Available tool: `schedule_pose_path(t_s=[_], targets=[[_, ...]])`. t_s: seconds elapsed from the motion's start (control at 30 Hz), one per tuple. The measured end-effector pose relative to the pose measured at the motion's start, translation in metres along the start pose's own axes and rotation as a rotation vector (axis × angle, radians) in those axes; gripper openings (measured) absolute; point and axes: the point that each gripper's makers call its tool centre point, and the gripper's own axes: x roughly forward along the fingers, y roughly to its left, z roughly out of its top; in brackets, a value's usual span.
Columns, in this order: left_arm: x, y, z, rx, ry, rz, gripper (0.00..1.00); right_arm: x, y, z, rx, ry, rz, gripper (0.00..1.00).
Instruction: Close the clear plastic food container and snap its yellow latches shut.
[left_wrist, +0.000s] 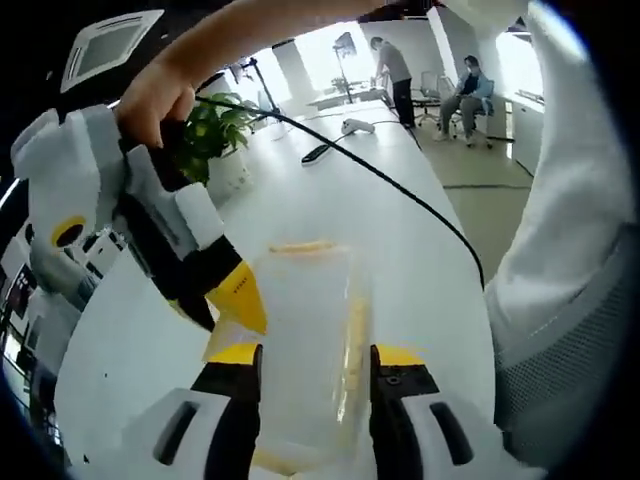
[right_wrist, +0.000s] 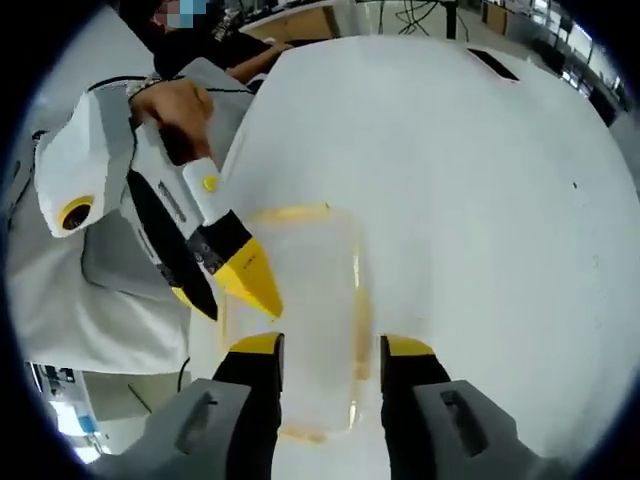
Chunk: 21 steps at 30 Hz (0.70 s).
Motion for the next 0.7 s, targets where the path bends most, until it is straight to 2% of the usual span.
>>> schedule_pose_path(t_s=[0.07, 0.13, 0.17, 0.27, 0.3, 0.33, 0.37, 0.4, 0.47, 0.6, 0.7], targets=[[-0.007, 0.010, 0.001, -0.012, -0.003, 0.007, 0.48, -0.010, 0.002, -0.003, -0.003, -0.015, -0.036, 0.45], [-0.014, 0.019, -0.002, -0.093, 0.012, -0.008, 0.51, -0.017, 0.007, -0.013, -0.031, 0.006, -0.057, 0.48], [-0.016, 0.024, -0.002, -0.107, 0.008, -0.007, 0.53, -0.018, 0.010, -0.016, -0.034, 0.011, -0.063, 0.49], [-0.024, 0.036, -0.007, -0.104, 0.029, -0.019, 0.63, -0.019, 0.019, -0.028, -0.034, 0.022, -0.086, 0.53], [-0.026, 0.038, -0.011, -0.088, 0.041, -0.023, 0.68, -0.018, 0.021, -0.031, -0.037, 0.024, -0.092, 0.55], [-0.028, 0.036, -0.020, -0.048, 0.082, -0.065, 0.71, -0.017, 0.023, -0.034, -0.044, 0.030, -0.099, 0.58], [-0.030, 0.034, -0.028, -0.045, 0.123, -0.083, 0.76, -0.015, 0.025, -0.038, -0.055, 0.047, -0.103, 0.60], [-0.031, 0.036, -0.034, -0.043, 0.151, -0.074, 0.80, -0.014, 0.027, -0.044, -0.075, 0.066, -0.104, 0.62], [-0.031, 0.034, -0.042, -0.019, 0.190, -0.096, 0.84, -0.008, 0.030, -0.049, -0.077, 0.074, -0.119, 0.63], [-0.028, 0.030, -0.042, -0.002, 0.220, -0.149, 0.88, 0.001, 0.033, -0.053, -0.056, 0.064, -0.124, 0.67], [-0.023, 0.030, -0.043, 0.044, 0.277, -0.193, 0.87, 0.002, 0.032, -0.057, -0.050, 0.071, -0.127, 0.68]])
